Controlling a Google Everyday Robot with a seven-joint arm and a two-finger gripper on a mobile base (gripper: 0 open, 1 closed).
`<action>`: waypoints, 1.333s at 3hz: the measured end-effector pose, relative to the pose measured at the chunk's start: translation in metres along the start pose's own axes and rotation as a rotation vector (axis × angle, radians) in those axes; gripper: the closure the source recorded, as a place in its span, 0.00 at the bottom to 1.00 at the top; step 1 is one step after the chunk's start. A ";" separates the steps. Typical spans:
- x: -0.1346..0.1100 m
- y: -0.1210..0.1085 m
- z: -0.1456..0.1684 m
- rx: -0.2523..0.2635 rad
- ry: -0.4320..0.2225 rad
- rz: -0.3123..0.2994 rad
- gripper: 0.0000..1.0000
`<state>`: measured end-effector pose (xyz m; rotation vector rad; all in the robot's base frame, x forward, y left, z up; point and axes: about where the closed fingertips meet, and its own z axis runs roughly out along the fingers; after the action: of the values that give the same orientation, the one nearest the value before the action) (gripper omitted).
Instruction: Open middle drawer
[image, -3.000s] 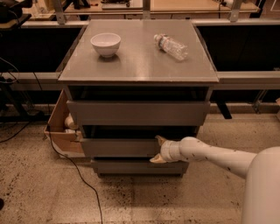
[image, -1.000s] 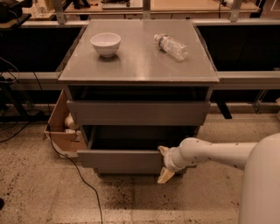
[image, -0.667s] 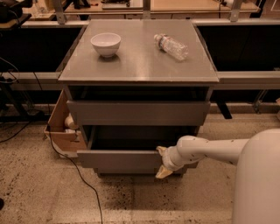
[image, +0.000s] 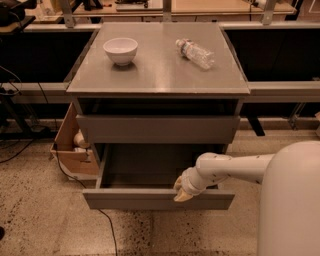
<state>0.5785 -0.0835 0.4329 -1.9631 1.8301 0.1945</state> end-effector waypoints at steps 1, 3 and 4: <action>-0.001 0.001 -0.003 0.000 0.000 0.000 1.00; -0.002 0.000 -0.016 -0.035 0.056 -0.001 0.79; -0.001 0.000 -0.016 -0.037 0.060 -0.002 0.55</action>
Offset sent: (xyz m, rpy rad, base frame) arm -0.0072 -0.0139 0.0420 -0.1271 0.0559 -0.0034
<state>0.5757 -0.0889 0.4476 -2.0158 1.8752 0.1715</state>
